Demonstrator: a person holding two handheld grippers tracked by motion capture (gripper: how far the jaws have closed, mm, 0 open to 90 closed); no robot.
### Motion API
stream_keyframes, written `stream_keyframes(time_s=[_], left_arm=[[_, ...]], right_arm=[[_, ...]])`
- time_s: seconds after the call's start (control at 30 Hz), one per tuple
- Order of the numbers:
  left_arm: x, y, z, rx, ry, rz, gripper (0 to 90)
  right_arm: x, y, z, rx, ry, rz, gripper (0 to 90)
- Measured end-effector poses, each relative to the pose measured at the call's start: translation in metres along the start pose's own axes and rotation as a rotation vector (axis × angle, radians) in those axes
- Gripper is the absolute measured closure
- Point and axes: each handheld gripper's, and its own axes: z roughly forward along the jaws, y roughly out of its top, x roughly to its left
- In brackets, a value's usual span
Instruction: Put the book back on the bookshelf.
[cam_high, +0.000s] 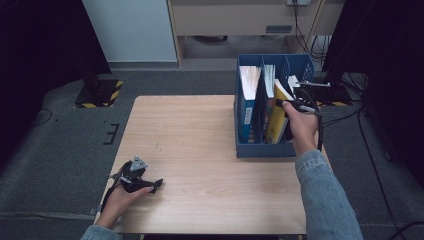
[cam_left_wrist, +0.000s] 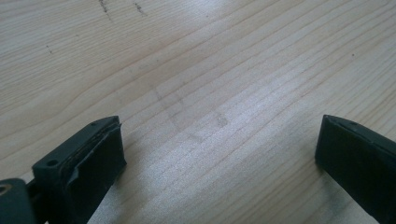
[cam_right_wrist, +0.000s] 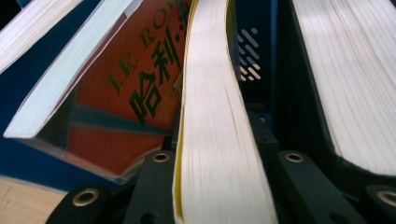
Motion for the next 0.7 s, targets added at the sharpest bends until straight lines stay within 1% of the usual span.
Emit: stream_keyframes(time_s=[0.1,0.13,0.23,0.43,0.7], left_arm=[[-0.0002,0.0,0.0,0.0,0.0,0.0,0.5],[-0.0002,0.0,0.0,-0.001,0.0,0.0,0.4],[-0.0003,-0.0001,0.0001,-0.001,0.001,-0.001,0.4],[-0.0008,-0.0001,0.0003,-0.005,0.0,-0.005,0.5],[-0.0008,0.0,0.0003,-0.004,-0.001,-0.004,0.4]], right_arm=[[0.0002,-0.0001,-0.0015,0.008,0.002,-0.005,70.3],[0.0007,0.0001,-0.0031,0.024,0.005,-0.008,70.2],[0.0014,0.0014,-0.0045,0.042,0.011,-0.012,69.7],[0.0044,0.0053,-0.0065,0.063,0.013,-0.029,69.4],[0.0045,0.0093,-0.006,0.068,0.015,-0.027,68.5]])
